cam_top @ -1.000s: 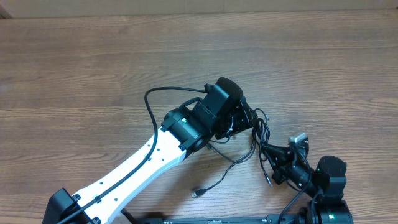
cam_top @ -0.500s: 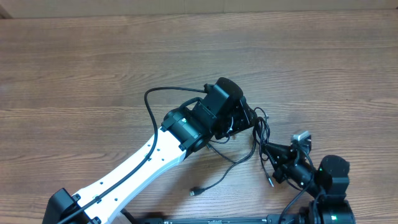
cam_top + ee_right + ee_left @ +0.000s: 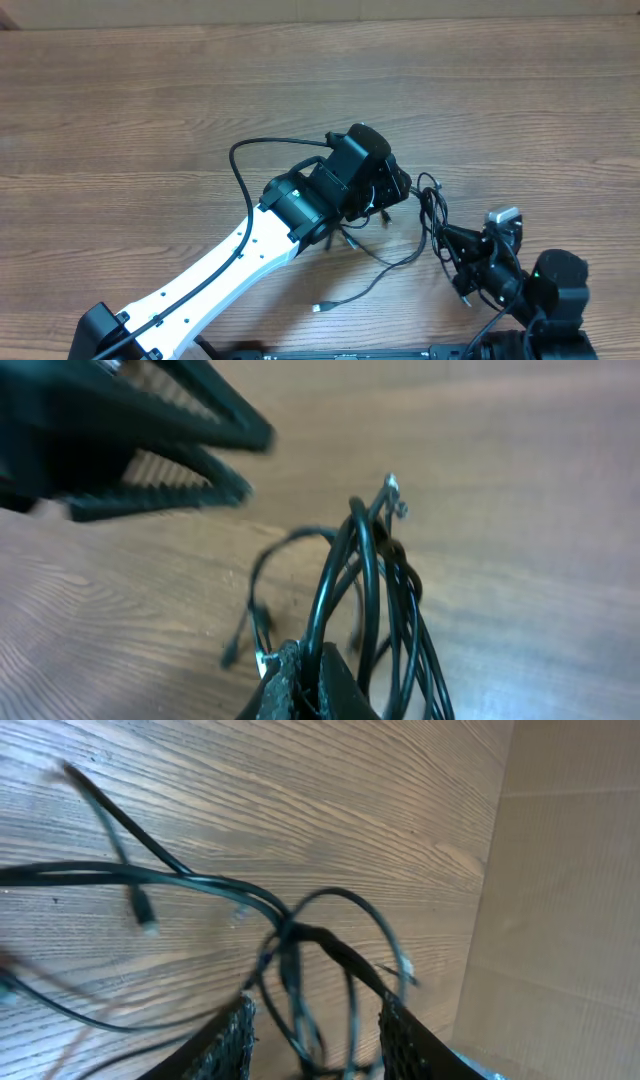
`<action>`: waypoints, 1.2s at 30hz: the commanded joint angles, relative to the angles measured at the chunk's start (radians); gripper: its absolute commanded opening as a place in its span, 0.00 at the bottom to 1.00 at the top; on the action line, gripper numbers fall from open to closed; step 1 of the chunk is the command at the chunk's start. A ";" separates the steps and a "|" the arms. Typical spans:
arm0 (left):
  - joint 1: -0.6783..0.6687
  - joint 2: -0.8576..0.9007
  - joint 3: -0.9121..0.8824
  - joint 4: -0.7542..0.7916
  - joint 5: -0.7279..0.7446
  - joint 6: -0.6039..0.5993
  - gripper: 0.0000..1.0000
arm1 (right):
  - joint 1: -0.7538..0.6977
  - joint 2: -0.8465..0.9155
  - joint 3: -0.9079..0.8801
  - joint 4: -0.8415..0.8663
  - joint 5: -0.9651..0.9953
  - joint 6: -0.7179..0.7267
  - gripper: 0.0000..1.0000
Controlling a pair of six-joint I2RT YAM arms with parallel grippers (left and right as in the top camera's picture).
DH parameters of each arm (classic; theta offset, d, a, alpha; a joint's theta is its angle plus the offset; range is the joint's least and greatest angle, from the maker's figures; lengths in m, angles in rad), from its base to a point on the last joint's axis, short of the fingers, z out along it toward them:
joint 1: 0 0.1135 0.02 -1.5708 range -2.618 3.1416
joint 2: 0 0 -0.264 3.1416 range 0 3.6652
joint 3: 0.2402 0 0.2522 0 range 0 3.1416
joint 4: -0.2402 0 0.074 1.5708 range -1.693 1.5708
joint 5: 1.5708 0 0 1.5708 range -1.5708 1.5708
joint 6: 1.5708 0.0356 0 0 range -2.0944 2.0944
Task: Untangle cables
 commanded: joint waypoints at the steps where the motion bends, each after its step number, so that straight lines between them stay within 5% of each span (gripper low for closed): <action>1: -0.008 0.001 0.015 0.011 -0.025 0.013 0.43 | -0.001 -0.004 0.060 0.024 -0.074 -0.100 0.04; 11: -0.005 0.001 0.015 0.137 0.123 -0.010 0.48 | -0.001 -0.004 0.059 0.040 -0.219 -0.460 0.04; 27: 0.043 0.001 0.015 0.251 0.388 -0.099 0.40 | -0.001 -0.004 0.059 0.307 -0.180 -0.486 0.04; 36: 0.114 0.001 0.015 0.224 0.450 0.007 0.41 | -0.001 0.070 0.059 0.327 -0.021 -0.486 0.04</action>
